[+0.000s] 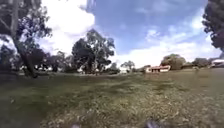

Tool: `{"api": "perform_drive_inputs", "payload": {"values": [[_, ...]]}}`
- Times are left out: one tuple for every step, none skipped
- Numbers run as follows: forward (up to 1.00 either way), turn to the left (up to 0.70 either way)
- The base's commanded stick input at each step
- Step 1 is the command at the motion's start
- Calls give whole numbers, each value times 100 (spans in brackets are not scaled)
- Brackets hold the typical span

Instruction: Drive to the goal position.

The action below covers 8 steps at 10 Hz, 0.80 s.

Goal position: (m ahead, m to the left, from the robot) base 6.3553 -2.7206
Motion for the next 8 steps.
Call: {"api": "perform_drive_inputs", "payload": {"values": [[70, 0], [70, 0], [70, 0], [70, 0], [70, 0], [70, 0], [70, 4], [70, 29]]}}
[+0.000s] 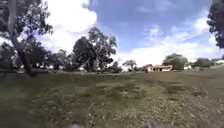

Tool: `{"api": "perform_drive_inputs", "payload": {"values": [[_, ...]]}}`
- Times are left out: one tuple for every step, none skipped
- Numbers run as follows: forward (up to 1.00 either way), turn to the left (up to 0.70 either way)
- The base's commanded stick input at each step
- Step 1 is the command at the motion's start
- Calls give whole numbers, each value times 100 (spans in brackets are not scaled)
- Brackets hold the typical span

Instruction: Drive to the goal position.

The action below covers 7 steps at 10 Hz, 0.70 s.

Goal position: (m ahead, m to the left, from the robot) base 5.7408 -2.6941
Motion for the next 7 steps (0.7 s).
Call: {"api": "perform_drive_inputs", "payload": {"values": [[70, 34], [70, 35], [70, 15], [70, 0], [70, 0], [70, 0], [70, 0]]}}
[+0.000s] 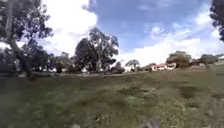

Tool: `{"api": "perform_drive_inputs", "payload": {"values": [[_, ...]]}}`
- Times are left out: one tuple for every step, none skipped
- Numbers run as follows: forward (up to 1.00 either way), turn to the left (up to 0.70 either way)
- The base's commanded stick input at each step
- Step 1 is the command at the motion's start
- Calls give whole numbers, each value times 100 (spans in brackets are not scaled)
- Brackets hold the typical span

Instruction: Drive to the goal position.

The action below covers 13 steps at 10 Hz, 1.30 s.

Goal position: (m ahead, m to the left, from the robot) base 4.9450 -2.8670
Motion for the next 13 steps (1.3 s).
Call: {"api": "perform_drive_inputs", "payload": {"values": [[70, 0], [70, 0], [70, 0], [70, 0], [70, 0], [70, 0], [70, 0], [70, 0], [70, 0], [70, 0], [70, 0], [70, 0], [70, 0]]}}
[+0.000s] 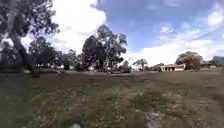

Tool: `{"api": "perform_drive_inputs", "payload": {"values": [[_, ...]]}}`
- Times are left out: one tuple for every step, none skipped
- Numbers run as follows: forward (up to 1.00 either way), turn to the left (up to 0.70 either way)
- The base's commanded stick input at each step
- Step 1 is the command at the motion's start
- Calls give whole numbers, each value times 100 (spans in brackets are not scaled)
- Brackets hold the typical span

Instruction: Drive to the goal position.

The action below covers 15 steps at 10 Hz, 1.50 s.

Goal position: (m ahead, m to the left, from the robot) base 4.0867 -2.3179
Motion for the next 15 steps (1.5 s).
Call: {"api": "perform_drive_inputs", "payload": {"values": [[70, 0], [70, 0], [70, 0], [70, 0], [70, 0], [70, 0], [70, 0], [70, 0], [70, 0], [70, 0], [70, 0], [70, 0], [70, 0], [70, 0], [70, 0]]}}
